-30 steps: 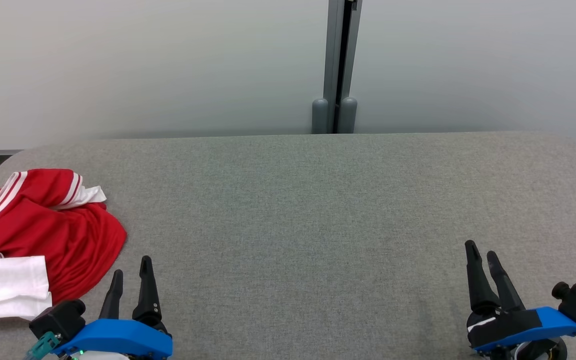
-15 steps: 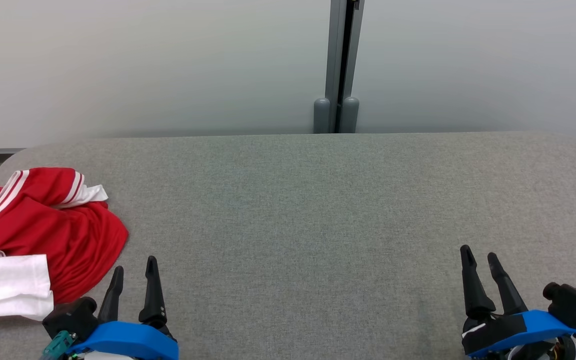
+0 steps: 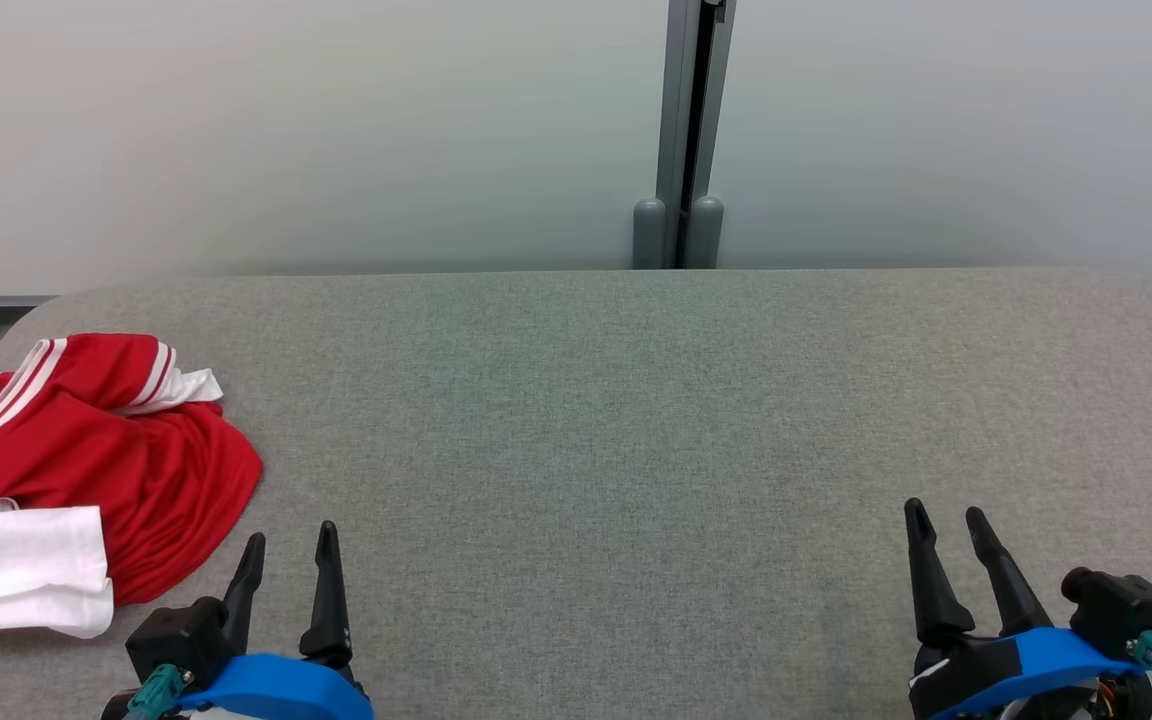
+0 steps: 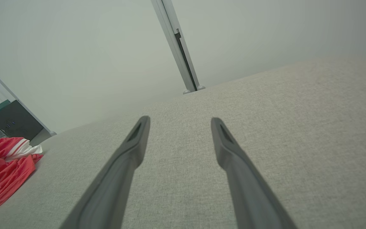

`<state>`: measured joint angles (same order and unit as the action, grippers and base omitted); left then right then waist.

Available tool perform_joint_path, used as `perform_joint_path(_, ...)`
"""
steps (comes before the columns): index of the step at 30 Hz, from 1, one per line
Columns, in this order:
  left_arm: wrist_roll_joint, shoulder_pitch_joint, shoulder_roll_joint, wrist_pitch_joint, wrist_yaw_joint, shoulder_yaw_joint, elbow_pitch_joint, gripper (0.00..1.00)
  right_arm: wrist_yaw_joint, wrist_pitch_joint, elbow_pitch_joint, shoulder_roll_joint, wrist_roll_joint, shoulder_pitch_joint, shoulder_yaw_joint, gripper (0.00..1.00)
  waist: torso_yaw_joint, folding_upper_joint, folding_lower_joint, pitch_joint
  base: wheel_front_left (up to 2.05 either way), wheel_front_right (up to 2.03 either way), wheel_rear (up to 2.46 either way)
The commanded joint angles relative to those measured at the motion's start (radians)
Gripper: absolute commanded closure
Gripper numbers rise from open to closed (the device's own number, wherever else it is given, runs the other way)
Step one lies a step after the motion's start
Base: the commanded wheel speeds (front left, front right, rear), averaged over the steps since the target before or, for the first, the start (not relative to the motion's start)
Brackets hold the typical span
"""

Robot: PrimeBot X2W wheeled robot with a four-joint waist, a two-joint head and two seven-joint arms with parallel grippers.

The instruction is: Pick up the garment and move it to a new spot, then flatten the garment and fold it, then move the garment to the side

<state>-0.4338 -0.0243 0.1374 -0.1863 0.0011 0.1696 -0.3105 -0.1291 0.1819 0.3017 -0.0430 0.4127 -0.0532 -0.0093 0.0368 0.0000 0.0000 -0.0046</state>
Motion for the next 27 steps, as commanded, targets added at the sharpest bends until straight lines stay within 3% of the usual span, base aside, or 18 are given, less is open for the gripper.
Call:
perform_joint_path(1,0.023,-0.004,0.009,-0.007,0.01,0.003,0.004,0.0,-0.002,0.009,-0.003,-0.009,-0.023,-0.004,0.001,0.0,0.001,0.0,0.0,0.0,0.0,0.0,0.0)
perform_joint_path(27,0.128,0.015,0.011,-0.022,0.04,0.026,-0.003,0.0,-0.002,0.044,0.028,-0.01,-0.192,-0.009,0.013,0.0,0.011,0.0,0.0,-0.004,0.0,0.0,0.0)
